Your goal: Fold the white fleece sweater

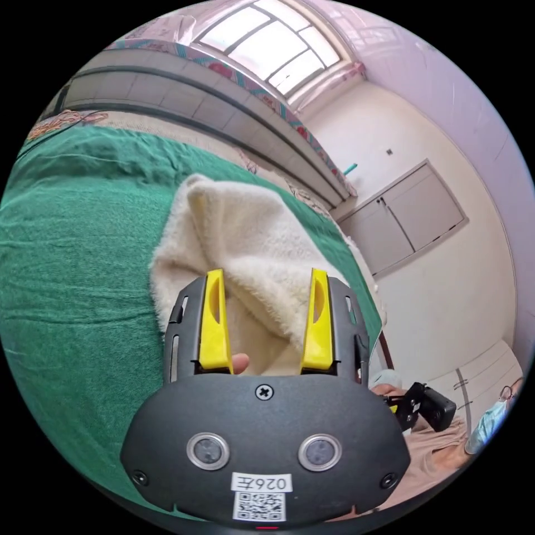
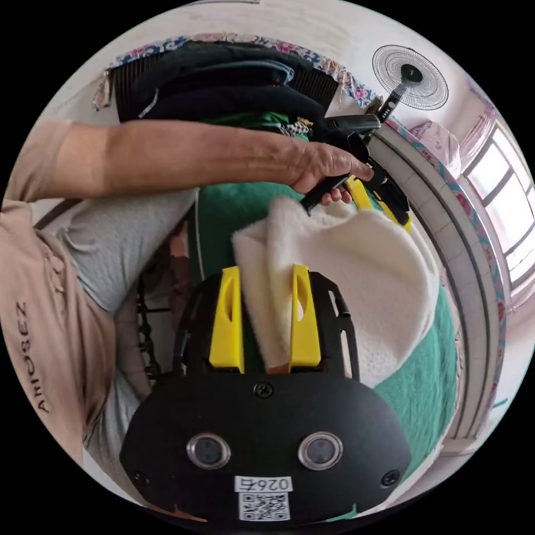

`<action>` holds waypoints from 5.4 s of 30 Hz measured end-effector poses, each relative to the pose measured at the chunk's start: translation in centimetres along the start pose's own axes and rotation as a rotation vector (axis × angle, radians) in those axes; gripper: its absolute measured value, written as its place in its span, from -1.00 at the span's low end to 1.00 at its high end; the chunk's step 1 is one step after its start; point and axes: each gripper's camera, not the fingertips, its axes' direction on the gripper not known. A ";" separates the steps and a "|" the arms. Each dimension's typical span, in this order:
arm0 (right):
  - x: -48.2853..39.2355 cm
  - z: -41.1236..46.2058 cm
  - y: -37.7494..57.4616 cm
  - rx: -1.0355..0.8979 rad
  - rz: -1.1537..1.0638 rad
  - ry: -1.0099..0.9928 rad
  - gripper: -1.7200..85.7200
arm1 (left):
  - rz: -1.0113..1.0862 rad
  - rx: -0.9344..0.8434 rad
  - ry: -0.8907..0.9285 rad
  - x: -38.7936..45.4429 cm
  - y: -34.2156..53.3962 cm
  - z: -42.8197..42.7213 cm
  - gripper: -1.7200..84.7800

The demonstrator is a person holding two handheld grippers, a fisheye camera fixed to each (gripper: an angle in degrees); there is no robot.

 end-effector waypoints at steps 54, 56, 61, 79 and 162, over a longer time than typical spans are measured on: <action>30.4 13.2 24.0 0.000 0.809 -0.322 -0.94 | 0.887 -0.677 -0.305 31.7 -1.4 11.6 -0.46; 30.9 15.6 22.9 0.001 0.815 -0.371 -0.91 | 0.846 -0.753 -0.254 30.9 -2.1 12.8 -0.54; 32.7 21.6 21.4 -0.099 0.845 -0.413 -0.86 | 0.756 -0.802 -0.147 26.4 -5.8 12.5 -0.90; 35.2 23.1 23.4 -0.020 0.891 -0.147 -0.63 | 0.226 -0.036 -0.102 7.2 -26.4 -5.7 -0.73; 19.3 8.4 45.4 -0.666 1.109 -0.223 -0.98 | 0.353 -0.088 0.459 1.3 9.4 -1.8 -0.98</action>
